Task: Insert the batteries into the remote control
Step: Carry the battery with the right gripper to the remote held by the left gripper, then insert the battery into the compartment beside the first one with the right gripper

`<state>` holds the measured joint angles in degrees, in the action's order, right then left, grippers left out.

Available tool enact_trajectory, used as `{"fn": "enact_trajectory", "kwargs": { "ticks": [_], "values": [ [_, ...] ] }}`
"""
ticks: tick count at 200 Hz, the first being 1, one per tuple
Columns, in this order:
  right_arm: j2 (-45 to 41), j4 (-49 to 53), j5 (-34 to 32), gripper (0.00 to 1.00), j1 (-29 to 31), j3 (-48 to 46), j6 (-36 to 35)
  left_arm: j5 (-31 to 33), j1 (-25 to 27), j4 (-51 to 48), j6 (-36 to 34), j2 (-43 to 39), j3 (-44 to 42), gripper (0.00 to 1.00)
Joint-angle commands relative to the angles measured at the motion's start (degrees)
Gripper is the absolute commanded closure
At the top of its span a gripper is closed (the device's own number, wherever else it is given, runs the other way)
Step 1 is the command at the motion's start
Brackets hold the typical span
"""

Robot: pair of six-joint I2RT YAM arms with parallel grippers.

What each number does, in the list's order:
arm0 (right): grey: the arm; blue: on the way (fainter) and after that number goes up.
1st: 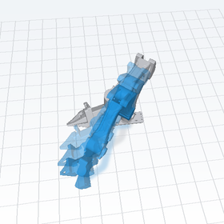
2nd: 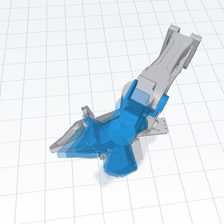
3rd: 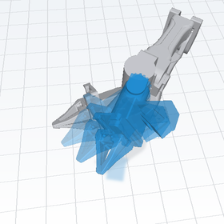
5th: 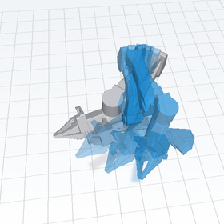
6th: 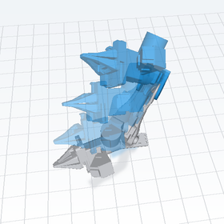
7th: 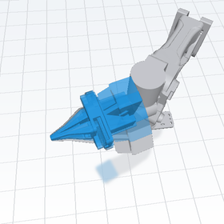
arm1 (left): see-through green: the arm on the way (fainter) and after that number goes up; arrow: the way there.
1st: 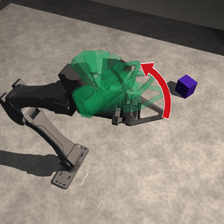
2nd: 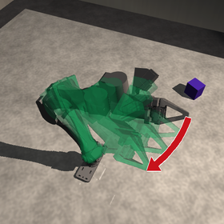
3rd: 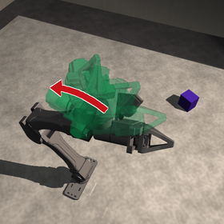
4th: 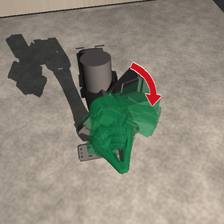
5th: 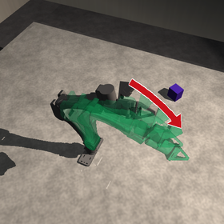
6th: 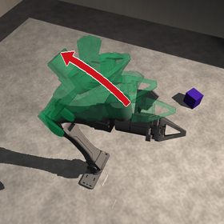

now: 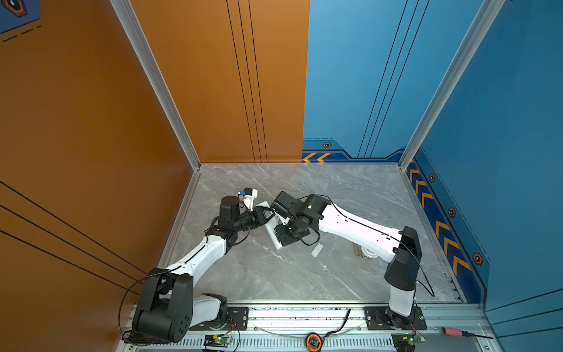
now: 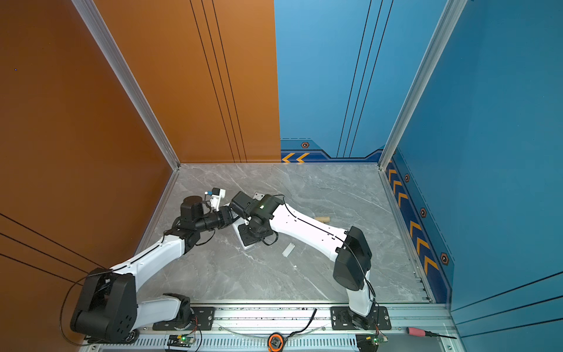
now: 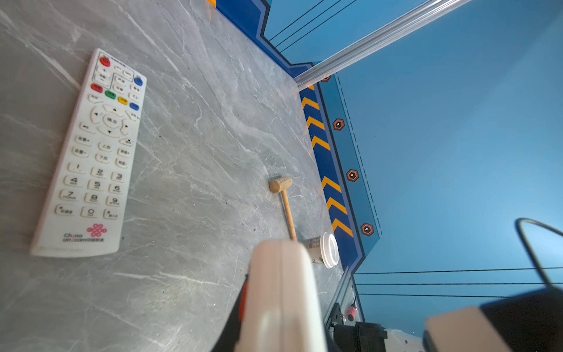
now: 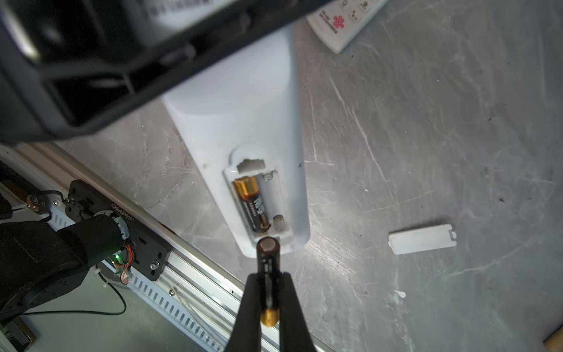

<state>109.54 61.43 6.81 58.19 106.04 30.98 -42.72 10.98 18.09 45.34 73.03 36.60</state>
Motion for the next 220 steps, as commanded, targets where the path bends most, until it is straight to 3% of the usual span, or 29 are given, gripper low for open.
{"fn": "enact_trajectory", "kwargs": {
  "ticks": [1, 155, 220],
  "values": [
    [0.8, 3.7, 0.9, 1.0, 0.1, 4.0, -2.2, -2.5, -0.5, 3.8, 2.2, 0.0, 0.1, 1.0],
    [4.8, 5.9, -2.8, 1.0, -0.6, 5.9, -1.6, -5.7, -0.2, 3.9, 2.8, -0.7, 0.0, 1.0],
    [6.0, 7.2, -3.3, 1.0, -0.7, 8.1, -2.6, -8.1, 2.4, 4.2, 3.0, -0.5, 0.5, 1.0]
  ]
}}
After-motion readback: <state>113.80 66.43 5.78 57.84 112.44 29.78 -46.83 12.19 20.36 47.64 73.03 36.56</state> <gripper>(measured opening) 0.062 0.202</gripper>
